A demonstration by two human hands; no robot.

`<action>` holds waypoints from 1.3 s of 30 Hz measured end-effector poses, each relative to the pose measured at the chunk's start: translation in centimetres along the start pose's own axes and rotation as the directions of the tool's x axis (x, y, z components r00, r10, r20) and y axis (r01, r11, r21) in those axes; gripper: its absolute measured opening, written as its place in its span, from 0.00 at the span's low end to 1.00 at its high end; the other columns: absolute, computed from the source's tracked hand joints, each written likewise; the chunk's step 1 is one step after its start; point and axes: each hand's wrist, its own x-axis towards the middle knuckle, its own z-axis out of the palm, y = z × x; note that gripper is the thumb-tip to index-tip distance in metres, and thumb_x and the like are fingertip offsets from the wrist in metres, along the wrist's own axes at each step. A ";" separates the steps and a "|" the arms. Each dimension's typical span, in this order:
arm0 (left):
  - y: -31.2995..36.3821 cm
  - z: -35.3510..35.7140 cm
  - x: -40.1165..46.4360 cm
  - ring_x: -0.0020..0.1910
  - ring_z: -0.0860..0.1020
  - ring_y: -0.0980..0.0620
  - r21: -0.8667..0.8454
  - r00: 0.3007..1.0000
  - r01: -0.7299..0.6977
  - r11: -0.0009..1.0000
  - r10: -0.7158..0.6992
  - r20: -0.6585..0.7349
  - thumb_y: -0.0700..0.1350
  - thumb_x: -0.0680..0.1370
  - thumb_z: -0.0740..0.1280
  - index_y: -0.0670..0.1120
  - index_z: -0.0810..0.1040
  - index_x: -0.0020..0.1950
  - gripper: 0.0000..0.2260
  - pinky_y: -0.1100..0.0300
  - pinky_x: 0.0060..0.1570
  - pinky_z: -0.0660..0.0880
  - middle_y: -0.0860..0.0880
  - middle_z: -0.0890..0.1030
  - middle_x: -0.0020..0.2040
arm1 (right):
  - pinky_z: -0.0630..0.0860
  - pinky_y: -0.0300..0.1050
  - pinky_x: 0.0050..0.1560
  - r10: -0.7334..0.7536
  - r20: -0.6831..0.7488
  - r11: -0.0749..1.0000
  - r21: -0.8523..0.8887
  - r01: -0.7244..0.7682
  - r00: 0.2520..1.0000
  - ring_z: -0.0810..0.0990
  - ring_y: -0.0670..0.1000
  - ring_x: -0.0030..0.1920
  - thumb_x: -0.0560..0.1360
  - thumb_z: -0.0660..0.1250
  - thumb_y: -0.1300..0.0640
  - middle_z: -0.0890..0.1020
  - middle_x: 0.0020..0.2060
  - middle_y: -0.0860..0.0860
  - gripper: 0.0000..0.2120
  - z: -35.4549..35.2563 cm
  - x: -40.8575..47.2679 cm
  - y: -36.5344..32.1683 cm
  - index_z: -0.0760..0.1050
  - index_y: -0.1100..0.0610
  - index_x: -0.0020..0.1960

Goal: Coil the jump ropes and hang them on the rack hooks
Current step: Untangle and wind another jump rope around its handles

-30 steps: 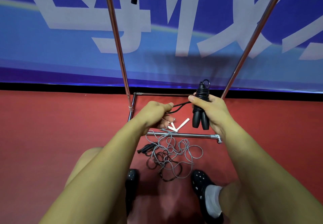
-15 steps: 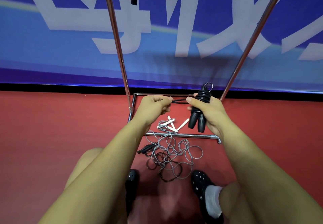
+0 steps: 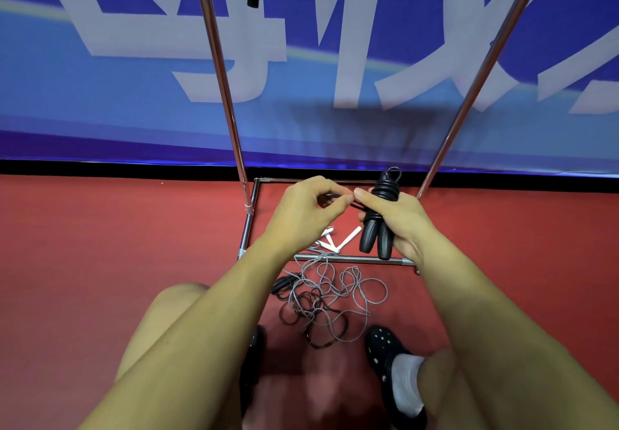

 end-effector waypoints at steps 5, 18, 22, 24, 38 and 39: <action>0.1 -0.4 0.2 0.49 0.83 0.57 -0.124 0.997 0.045 0.991 -0.053 -0.057 0.44 0.78 0.74 0.50 0.86 0.50 0.03 0.61 0.53 0.78 0.55 0.86 0.48 | 0.80 0.60 0.51 0.077 0.084 0.991 0.102 -0.086 0.993 0.83 0.58 0.38 0.84 0.59 0.43 0.79 0.39 0.58 0.19 0.8 -0.6 -0.6 0.73 0.61 0.53; 1.3 -0.7 -0.4 0.40 0.81 0.55 -0.331 1.000 0.003 0.944 -0.009 -0.017 0.41 0.78 0.74 0.38 0.86 0.49 0.05 0.60 0.47 0.79 0.43 0.86 0.43 | 0.77 0.46 0.40 -0.025 0.253 0.999 0.041 0.015 0.967 0.83 0.53 0.41 0.80 0.69 0.51 0.86 0.45 0.55 0.15 0.8 -1.5 -0.9 0.80 0.58 0.62; 1.2 -0.5 -0.2 0.40 0.81 0.54 -0.331 0.999 0.018 0.944 -0.029 -0.026 0.40 0.78 0.73 0.38 0.85 0.47 0.05 0.57 0.49 0.79 0.40 0.85 0.43 | 0.75 0.48 0.40 0.011 0.303 0.990 0.128 -0.052 0.953 0.79 0.52 0.39 0.81 0.67 0.46 0.82 0.43 0.55 0.19 1.3 -1.5 -0.8 0.80 0.59 0.62; 1.2 -0.6 -0.2 0.41 0.81 0.55 -0.358 0.999 0.035 0.933 -0.044 -0.018 0.40 0.79 0.73 0.39 0.85 0.49 0.05 0.58 0.50 0.79 0.43 0.85 0.42 | 0.74 0.49 0.42 0.017 0.321 0.980 0.184 -0.079 0.947 0.79 0.53 0.38 0.83 0.60 0.42 0.82 0.44 0.57 0.23 1.3 -1.5 -1.0 0.79 0.61 0.62; 1.3 -0.2 -0.3 0.48 0.81 0.50 -0.370 0.995 0.044 0.928 -0.008 0.096 0.36 0.73 0.78 0.42 0.83 0.61 0.17 0.51 0.60 0.80 0.46 0.84 0.49 | 0.74 0.45 0.42 0.034 0.296 0.980 0.179 -0.090 0.955 0.80 0.50 0.37 0.86 0.53 0.54 0.87 0.44 0.52 0.18 1.9 -2.4 -0.5 0.80 0.59 0.53; 1.2 -0.1 -0.3 0.48 0.81 0.51 -0.341 0.997 0.029 0.940 -0.002 0.080 0.36 0.72 0.78 0.43 0.83 0.61 0.18 0.49 0.61 0.79 0.47 0.83 0.49 | 0.74 0.44 0.41 0.024 0.289 0.979 0.185 -0.081 0.957 0.80 0.50 0.37 0.87 0.53 0.54 0.87 0.43 0.51 0.17 2.0 -2.4 -0.5 0.79 0.59 0.53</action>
